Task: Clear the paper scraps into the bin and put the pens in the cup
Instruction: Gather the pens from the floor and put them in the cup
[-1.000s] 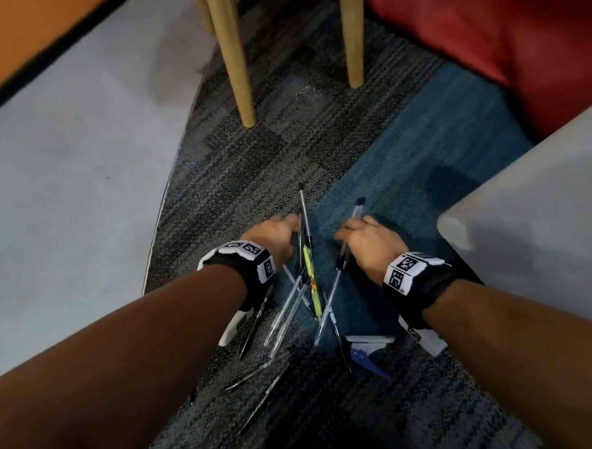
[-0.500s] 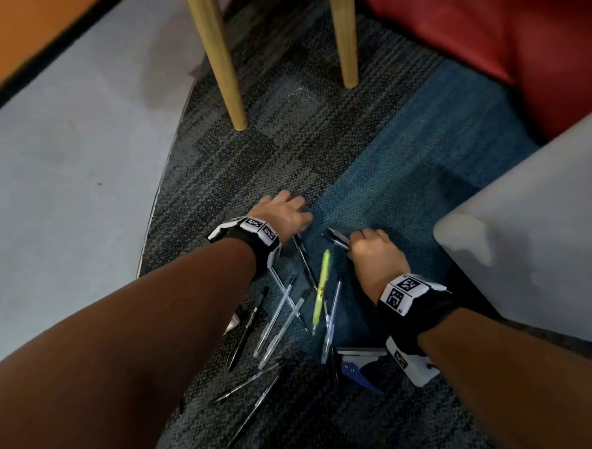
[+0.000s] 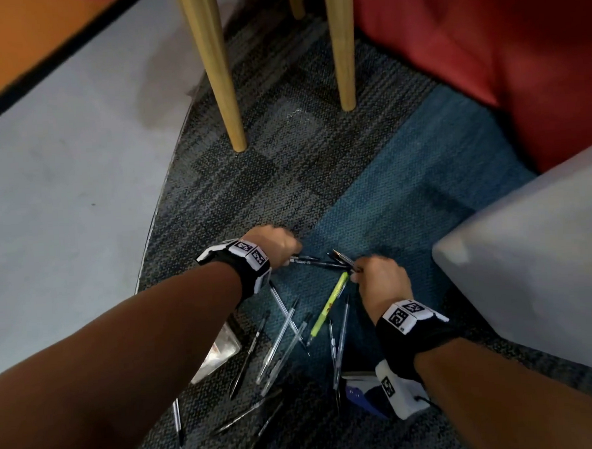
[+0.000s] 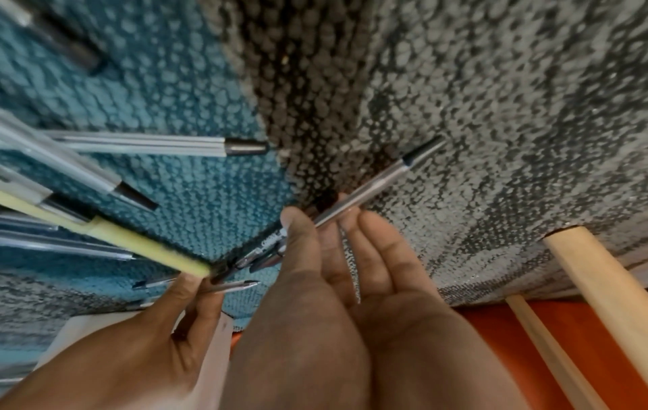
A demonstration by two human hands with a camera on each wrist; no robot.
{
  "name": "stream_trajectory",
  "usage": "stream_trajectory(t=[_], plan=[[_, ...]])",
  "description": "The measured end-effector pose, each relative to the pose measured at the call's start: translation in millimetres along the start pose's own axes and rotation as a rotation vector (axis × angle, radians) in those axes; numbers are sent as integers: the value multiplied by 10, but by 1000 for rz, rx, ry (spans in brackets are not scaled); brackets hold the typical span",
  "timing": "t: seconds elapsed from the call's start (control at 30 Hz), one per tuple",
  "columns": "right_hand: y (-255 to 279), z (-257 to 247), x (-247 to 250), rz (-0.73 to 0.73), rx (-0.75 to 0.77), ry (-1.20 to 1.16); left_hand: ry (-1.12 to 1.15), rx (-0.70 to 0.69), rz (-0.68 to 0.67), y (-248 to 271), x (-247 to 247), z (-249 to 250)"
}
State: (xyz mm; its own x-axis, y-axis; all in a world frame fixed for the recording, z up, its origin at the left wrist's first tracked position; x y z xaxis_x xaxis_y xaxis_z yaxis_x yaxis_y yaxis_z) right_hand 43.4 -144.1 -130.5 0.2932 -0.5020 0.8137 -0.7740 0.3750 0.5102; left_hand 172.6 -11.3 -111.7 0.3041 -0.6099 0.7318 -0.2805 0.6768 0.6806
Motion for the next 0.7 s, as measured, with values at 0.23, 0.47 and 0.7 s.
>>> stream_trajectory(t=[0.23,0.47,0.7], plan=[[-5,-59,39,-41,-87,20,305,102,-46,183,16,-270],[29,-261,265,-117,-198,-40,548,244,257,536,551,-418],[333,-721,1320,248,-119,-557,680,309,674,1240,1911,-453]])
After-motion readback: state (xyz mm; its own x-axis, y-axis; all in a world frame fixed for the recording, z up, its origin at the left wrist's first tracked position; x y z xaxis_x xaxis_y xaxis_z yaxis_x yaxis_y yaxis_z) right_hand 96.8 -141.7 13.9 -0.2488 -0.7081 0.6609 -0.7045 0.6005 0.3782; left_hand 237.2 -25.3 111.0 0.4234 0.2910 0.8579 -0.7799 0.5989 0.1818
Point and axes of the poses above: each hand's wrist, its own y-axis away from the middle knuckle, its own x-axis out of the back of the hand, z = x × y, the point moved 6 cm from there along -y, towards the middle knuckle, and after that the axes turned 2 degrees about -y, right-handed, at the moved point
